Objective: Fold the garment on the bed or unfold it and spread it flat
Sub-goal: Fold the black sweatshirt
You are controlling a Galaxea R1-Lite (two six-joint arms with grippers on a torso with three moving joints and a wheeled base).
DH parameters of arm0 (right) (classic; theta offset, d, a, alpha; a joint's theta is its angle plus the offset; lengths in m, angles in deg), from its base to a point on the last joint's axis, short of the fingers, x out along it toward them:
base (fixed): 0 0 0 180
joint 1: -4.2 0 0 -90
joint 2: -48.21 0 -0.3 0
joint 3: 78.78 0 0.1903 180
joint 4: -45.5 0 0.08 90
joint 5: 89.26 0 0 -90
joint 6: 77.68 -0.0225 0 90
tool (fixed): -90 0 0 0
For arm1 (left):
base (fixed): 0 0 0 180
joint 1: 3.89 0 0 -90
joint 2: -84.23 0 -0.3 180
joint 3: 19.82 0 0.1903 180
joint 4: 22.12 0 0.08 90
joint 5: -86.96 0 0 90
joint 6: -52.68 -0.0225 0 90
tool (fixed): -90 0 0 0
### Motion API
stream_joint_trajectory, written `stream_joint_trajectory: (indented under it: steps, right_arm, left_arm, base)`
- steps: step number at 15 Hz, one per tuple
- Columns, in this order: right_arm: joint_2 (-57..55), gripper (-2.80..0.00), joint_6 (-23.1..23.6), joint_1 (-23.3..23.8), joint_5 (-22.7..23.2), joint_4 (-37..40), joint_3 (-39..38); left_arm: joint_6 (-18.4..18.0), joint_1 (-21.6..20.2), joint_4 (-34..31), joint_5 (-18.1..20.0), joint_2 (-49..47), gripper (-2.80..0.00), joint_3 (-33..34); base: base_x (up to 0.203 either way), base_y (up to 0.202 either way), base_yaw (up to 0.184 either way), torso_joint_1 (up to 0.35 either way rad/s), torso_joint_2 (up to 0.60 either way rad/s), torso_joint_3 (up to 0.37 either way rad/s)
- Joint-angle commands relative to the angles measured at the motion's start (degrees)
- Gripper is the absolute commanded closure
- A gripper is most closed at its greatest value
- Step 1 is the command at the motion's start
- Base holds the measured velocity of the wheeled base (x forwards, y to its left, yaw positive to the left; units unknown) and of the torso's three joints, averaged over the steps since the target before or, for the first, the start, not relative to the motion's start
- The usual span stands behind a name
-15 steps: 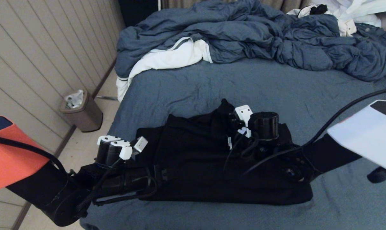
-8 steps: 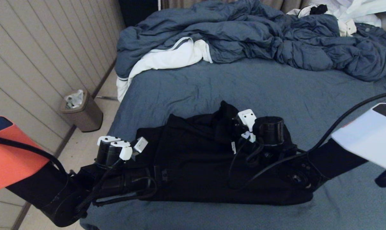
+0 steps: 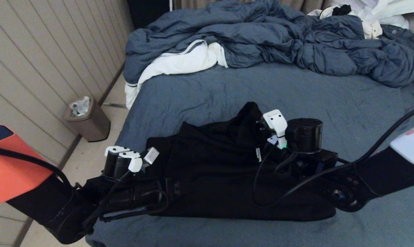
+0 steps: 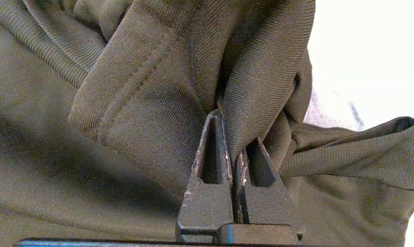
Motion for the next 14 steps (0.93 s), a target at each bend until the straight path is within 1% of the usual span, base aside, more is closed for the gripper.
stream_joint_trajectory:
  steps: [1,3,7,8,9,10,14]
  right_arm:
    - [-0.2,0.00,0.3,0.4,-0.1,-0.5,0.4]
    - [-0.8,0.00,0.9,0.5,-0.1,-0.6,0.1]
    - [-3.9,0.00,1.4,-1.1,-0.1,-1.1,-2.8]
    - [-4.5,0.00,1.4,-1.3,-0.1,-2.8,-3.8]
    - [-5.4,-1.22,1.8,-1.6,-0.3,-5.5,-4.6]
    - [-6.3,-2.80,2.7,-1.8,-1.1,-7.5,-4.7]
    - [-6.6,-2.80,3.0,-1.3,-1.1,-8.1,-4.3]
  left_arm:
    - [0.2,0.1,0.3,0.1,-0.1,-2.80,0.1]
    - [0.1,0.1,0.7,0.1,-0.1,-2.80,0.3]
    - [0.1,0.5,0.7,0.1,-0.6,-2.80,0.3]
    - [0.1,0.6,0.7,0.1,-0.5,-2.80,0.4]
    - [0.1,0.6,0.7,0.1,-0.5,-2.80,0.4]
    - [0.1,0.6,0.7,0.0,-0.5,-2.80,0.4]
    - [0.1,0.6,0.7,0.0,-0.4,-2.80,0.4]
  base:
    - [0.000,0.000,0.000,0.000,0.00,0.000]
    - [0.000,0.000,0.000,0.000,0.00,0.000]
    - [0.000,0.000,0.000,0.000,0.00,0.000]
    - [0.000,0.000,0.000,0.000,0.00,0.000]
    - [0.000,0.000,0.000,0.000,0.00,0.000]
    - [0.000,0.000,0.000,0.000,0.00,0.000]
    - [0.000,0.000,0.000,0.000,0.00,0.000]
